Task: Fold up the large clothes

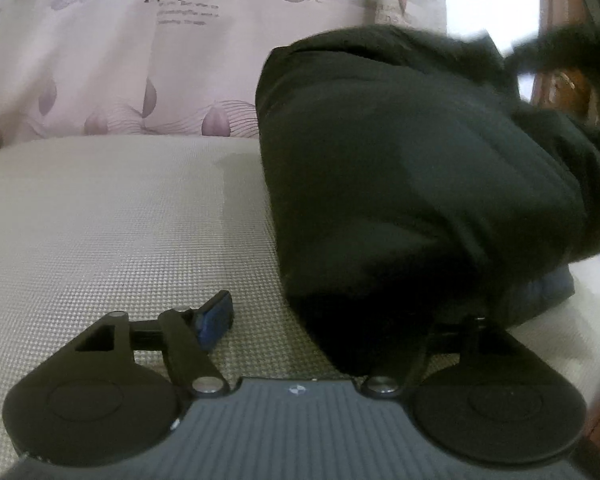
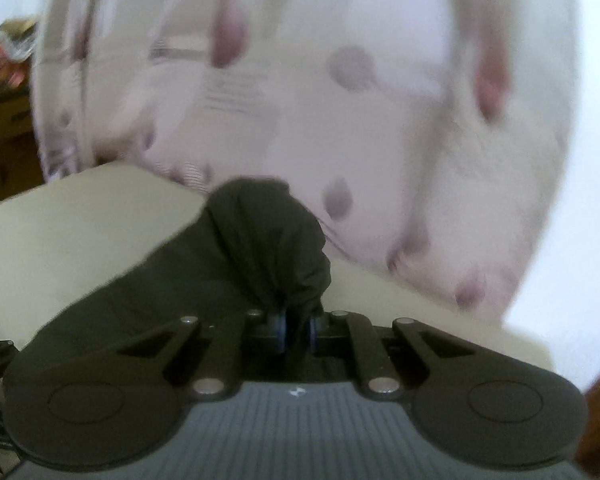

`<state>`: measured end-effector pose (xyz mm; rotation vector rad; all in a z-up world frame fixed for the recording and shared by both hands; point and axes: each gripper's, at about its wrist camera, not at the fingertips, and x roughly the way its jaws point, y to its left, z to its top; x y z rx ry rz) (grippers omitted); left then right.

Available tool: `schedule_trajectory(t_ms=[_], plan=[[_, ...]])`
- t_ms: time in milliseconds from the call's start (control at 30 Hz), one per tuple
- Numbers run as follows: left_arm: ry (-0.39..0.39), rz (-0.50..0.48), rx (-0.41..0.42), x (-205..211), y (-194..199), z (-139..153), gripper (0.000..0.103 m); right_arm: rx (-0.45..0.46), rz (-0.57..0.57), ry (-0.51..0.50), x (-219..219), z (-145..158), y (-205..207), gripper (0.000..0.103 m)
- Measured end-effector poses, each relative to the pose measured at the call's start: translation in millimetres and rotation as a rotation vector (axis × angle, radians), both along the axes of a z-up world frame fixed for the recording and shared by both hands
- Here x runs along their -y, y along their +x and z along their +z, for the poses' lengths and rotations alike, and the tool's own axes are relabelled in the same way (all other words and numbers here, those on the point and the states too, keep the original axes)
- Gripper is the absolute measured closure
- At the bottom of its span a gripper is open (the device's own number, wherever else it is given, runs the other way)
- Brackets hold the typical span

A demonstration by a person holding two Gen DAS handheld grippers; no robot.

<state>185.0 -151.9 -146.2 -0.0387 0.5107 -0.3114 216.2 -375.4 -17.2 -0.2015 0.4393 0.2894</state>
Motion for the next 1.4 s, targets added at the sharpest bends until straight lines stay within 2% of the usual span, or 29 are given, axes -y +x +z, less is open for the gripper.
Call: schedule_trajectory(t_ms=[200, 300, 400, 500, 567, 600, 633, 667, 700, 900, 967, 1033, 1067, 1133, 1267, 1300, 1333, 1367, 1400], plan=[[0.017, -0.002, -0.003, 3.5, -1.0, -0.2, 0.030, -0.022, -0.125, 0.220, 63.9, -48.9, -3.6, 0.093], [0.014, -0.012, -0.010, 4.7, -3.1, 4.7, 0.037, -0.025, -0.170, 0.331, 84.7, -73.2, -5.4, 0.093], [0.073, -0.047, 0.045, 11.8, -9.3, 10.0, 0.038, -0.065, -0.242, 0.350, 102.2, -98.7, -5.7, 0.094], [0.117, -0.064, 0.090, 19.0, -11.0, 14.0, 0.038, -0.088, -0.260, 0.523, 123.3, -111.1, -8.3, 0.094], [0.146, -0.074, 0.105, 24.1, -11.7, 15.2, 0.038, -0.095, -0.302, 0.678, 144.2, -110.8, -11.7, 0.080], [0.152, -0.078, 0.103, 25.6, -11.4, 15.2, 0.038, -0.107, -0.323, 0.768, 156.6, -110.6, -11.4, 0.053], [0.150, -0.080, 0.100, 25.6, -10.8, 15.1, 0.038, -0.120, -0.333, 0.828, 166.2, -111.2, -11.8, 0.013], [0.147, -0.081, 0.098, 25.3, -10.5, 14.8, 0.038, -0.143, -0.325, 0.868, 173.8, -112.1, -11.4, 0.002], [0.150, -0.085, 0.100, 25.2, -10.6, 14.5, 0.038, -0.179, -0.309, 0.889, 176.0, -111.6, -7.6, 0.000], [0.159, -0.091, 0.101, 29.2, -12.0, 13.3, 0.038, -0.390, -0.187, 0.901, 142.6, -104.5, 20.9, 0.000], [0.158, -0.091, 0.100, 30.3, -10.7, 13.9, 0.038, -0.364, -0.197, 0.847, 127.4, -91.8, 27.3, 0.000], [0.154, -0.090, 0.096, 31.2, -10.9, 13.1, 0.037, -0.280, -0.223, 0.759, 115.5, -69.6, 32.1, 0.000], [0.154, -0.092, 0.097, 31.4, -11.0, 12.7, 0.036, -0.271, -0.207, 0.759, 112.2, -60.9, 38.8, 0.000], [0.156, -0.095, 0.098, 31.2, -10.4, 11.7, 0.035, -0.281, -0.154, 0.757, 100.9, -48.6, 52.3, 0.000], [0.147, -0.092, 0.095, 30.6, -9.2, 10.4, 0.034, -0.303, -0.088, 0.590, 60.9, -38.9, 74.4, 0.001], [0.145, -0.092, 0.093, 30.3, -9.1, 10.2, 0.034, -0.302, -0.059, 0.569, 52.2, -41.2, 74.7, 0.022], [0.145, -0.093, 0.092, 30.1, -9.0, 10.2, 0.034, -0.295, -0.024, 0.525, 40.7, -42.8, 75.1, 0.082], [0.143, -0.094, 0.089, 29.8, -8.6, 10.2, 0.034, -0.291, -0.003, 0.464, 29.7, -42.9, 74.4, 0.085], [0.138, -0.094, 0.087, 29.7, -8.1, 10.2, 0.033, -0.244, 0.005, 0.399, 20.5, -39.4, 68.4, 0.088]])
